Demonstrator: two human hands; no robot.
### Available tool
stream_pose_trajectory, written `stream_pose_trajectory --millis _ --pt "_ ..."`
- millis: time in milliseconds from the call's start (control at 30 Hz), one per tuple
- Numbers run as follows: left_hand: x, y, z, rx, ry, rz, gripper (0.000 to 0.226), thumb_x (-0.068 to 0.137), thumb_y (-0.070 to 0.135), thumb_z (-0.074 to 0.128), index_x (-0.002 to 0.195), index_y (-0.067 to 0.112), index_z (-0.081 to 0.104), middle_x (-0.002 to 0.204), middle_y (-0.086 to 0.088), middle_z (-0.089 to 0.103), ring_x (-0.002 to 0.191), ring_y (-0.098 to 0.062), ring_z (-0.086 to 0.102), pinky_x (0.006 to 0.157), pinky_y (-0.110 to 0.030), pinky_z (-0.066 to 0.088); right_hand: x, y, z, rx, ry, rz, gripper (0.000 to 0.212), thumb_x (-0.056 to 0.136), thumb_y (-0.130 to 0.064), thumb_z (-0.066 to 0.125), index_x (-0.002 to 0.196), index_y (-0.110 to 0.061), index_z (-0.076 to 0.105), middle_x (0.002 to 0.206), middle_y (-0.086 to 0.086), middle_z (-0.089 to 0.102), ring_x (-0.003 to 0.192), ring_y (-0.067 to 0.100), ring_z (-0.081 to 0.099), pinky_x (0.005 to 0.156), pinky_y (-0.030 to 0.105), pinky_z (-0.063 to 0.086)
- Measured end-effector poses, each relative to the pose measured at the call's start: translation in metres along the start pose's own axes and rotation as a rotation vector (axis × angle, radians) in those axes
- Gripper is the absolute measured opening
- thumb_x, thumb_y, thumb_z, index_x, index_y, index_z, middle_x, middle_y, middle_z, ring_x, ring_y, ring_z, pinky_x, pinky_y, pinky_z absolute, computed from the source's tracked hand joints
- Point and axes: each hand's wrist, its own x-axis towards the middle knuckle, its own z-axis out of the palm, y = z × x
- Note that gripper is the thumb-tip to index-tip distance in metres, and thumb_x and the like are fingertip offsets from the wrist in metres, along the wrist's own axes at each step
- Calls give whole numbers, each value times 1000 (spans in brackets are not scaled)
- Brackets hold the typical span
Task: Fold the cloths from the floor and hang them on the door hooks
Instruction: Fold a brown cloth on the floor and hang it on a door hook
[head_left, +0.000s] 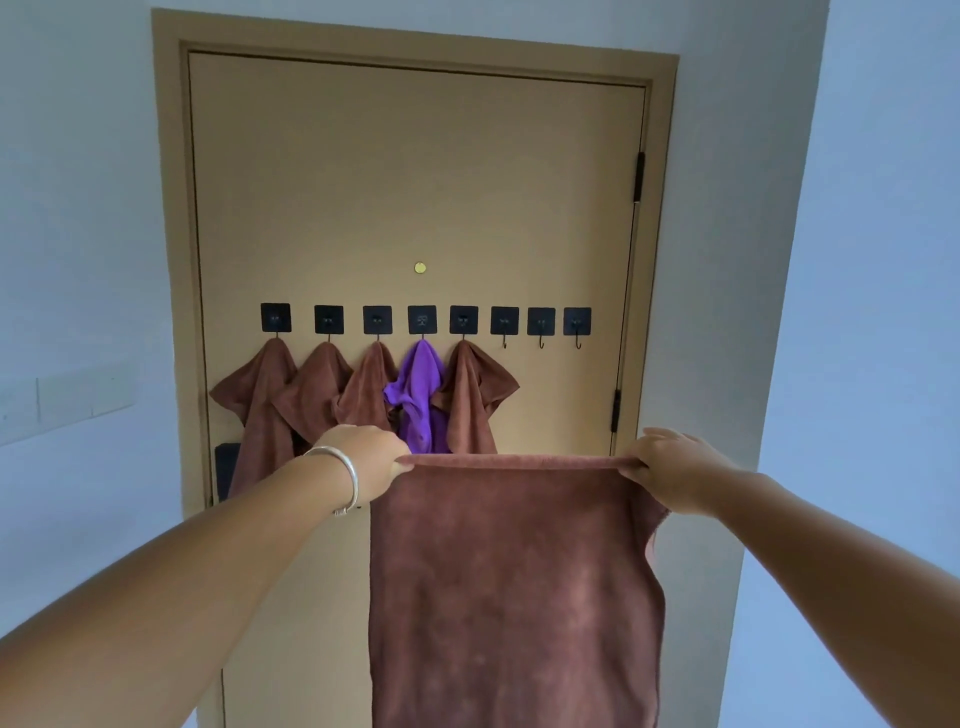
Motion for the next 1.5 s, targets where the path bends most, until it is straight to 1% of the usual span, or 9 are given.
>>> stream_pose_trajectory --millis 500,667,833,933,1033,1133,1200,1367,1500 --pt "168 -49 58 -120 214 31 25 100 30 38 83 26 55 77 6 61 76 -19 58 66 -34 45 172 32 55 126 69 34 28 100 -33 42 112 -29 67 105 -10 59 95 11 51 89 29 45" --pt "239 -51 61 -138 330 -25 39 99 19 37 122 37 62 110 5 69 99 -24 62 80 -33 47 245 54 63 256 165 40 28 100 -21 43 104 -30 69 96 -7 63 83 14 59 73 28 50" --pt "293 -44 53 -77 416 49 49 79 -7 41 100 37 40 109 11 54 61 -10 39 52 -25 24 307 68 58 269 356 -66 31 93 -2 41 90 -21 66 89 -2 62 80 19 58 67 32 50" --pt "323 -44 50 46 415 168 25 80 12 37 92 34 40 137 9 43 84 -19 49 65 -30 40 340 78 56 171 448 -158 26 80 5 39 80 -21 43 79 -1 52 73 23 48 59 38 41" --pt "357 -46 50 169 364 161 31 86 20 38 105 28 62 135 3 47 112 -23 48 75 -30 40 369 89 54 -14 455 -370 33 70 10 44 77 -22 42 91 -5 53 81 20 43 54 31 28" --pt "381 -46 52 256 373 109 48 87 8 46 123 38 53 128 9 48 112 -18 46 65 -29 32 397 95 58 -135 466 -413 42 83 5 48 100 -29 66 124 -8 55 107 20 47 66 28 33" --pt "394 -46 56 259 362 38 57 89 10 45 138 40 40 120 4 47 107 -22 48 66 -32 37 412 91 64 -170 436 -365 48 92 -2 45 125 -33 60 134 -5 49 118 21 43 74 31 39" --pt "425 -36 58 223 372 -90 59 88 11 48 140 33 31 110 -5 43 94 -28 50 63 -35 34 432 61 69 -162 402 -234 40 98 -18 40 137 -23 44 120 6 46 109 26 46 78 37 47" --pt "449 -24 70 174 300 -147 44 92 18 49 133 26 35 109 -6 48 92 -29 57 64 -36 37 445 35 80 -184 310 -151 37 98 -16 38 135 -12 40 119 11 44 107 28 47 70 34 36"
